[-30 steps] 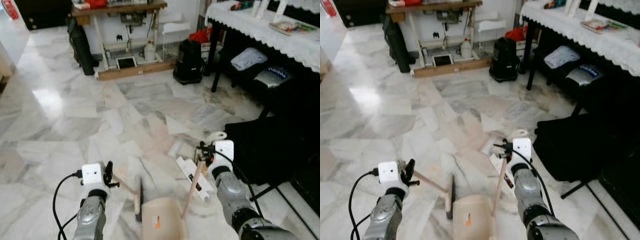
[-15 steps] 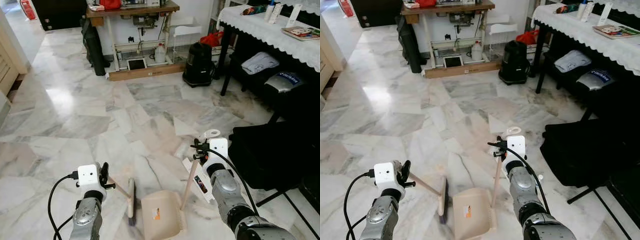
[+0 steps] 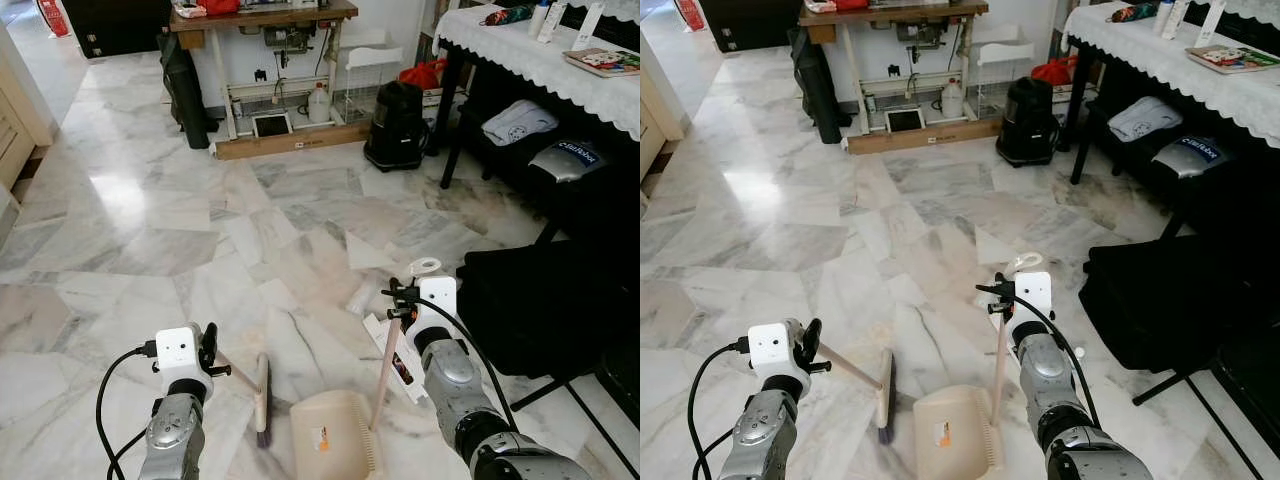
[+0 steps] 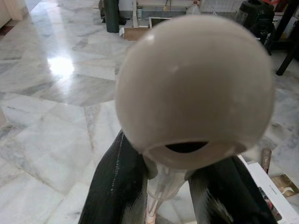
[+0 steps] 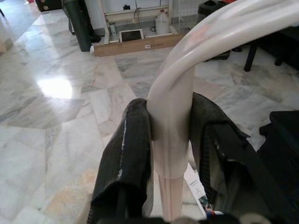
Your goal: Sweep floor
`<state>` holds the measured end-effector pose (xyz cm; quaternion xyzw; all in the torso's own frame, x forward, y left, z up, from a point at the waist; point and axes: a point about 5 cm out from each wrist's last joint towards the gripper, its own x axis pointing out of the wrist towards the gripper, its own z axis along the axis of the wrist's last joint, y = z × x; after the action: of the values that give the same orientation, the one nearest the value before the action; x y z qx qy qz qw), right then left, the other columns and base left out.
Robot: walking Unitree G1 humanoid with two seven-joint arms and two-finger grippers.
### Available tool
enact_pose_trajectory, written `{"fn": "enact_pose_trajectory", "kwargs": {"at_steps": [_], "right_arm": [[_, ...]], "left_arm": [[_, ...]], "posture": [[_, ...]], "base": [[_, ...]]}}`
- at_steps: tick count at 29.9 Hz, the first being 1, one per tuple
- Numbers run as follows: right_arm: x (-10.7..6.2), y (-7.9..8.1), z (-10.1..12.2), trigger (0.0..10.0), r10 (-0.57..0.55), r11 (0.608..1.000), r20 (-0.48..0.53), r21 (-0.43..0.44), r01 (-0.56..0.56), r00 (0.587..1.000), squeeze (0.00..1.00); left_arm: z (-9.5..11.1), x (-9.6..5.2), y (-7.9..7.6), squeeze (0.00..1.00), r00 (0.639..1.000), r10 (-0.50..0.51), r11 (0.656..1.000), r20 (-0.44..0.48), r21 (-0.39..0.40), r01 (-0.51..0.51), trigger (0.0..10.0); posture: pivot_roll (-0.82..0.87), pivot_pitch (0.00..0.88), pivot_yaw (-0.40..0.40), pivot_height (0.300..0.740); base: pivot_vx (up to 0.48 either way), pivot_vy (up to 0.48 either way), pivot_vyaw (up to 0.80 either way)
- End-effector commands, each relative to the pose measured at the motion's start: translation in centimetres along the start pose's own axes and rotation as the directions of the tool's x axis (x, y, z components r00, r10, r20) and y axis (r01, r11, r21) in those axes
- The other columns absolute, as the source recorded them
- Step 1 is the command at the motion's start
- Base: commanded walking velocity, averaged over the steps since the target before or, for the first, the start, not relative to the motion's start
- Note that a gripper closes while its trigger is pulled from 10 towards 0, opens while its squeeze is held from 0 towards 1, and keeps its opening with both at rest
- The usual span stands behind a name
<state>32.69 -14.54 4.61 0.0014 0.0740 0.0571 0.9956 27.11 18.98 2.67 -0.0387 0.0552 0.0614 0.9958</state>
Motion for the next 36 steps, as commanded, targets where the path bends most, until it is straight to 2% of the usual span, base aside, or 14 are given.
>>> {"fn": "enact_pose_trajectory", "kwargs": {"at_steps": [1,17,29,33,36], "right_arm": [[0.29,-0.08,0.77,10.0,-0.012,1.000,0.036,0.010,0.012,0.999,0.00],[0.41,0.07,0.78,10.0,-0.010,1.000,0.026,0.013,0.010,1.000,0.00],[0.42,0.11,0.76,10.0,-0.010,1.000,0.023,0.011,0.010,1.000,0.00],[0.43,0.10,0.78,10.0,-0.012,1.000,0.024,0.014,0.011,1.000,0.00],[0.43,0.10,0.78,10.0,-0.012,1.000,0.023,0.014,0.011,1.000,0.00]], "left_arm": [[0.08,0.13,0.28,0.00,1.000,0.011,1.000,0.000,0.000,-0.011,10.0],[0.10,0.14,0.21,0.00,1.000,0.007,1.000,0.000,-0.002,-0.007,10.0],[0.08,0.10,0.25,0.00,1.000,0.008,1.000,0.000,0.000,-0.008,10.0],[0.13,0.15,0.28,0.00,1.000,0.011,1.000,0.001,0.000,-0.011,10.0],[0.16,0.15,0.28,0.00,1.000,0.010,1.000,0.003,0.004,-0.010,10.0]], "posture": [[-0.02,0.000,0.026,0.740],[-0.01,0.000,0.025,0.740],[-0.01,0.000,0.024,0.740],[-0.01,0.000,0.025,0.740],[-0.01,0.000,0.025,0.740]], "base": [[0.000,0.285,0.00],[0.000,0.413,-0.73],[0.000,0.000,-0.76],[0.000,0.448,-0.76],[0.000,0.000,-0.76]]}}
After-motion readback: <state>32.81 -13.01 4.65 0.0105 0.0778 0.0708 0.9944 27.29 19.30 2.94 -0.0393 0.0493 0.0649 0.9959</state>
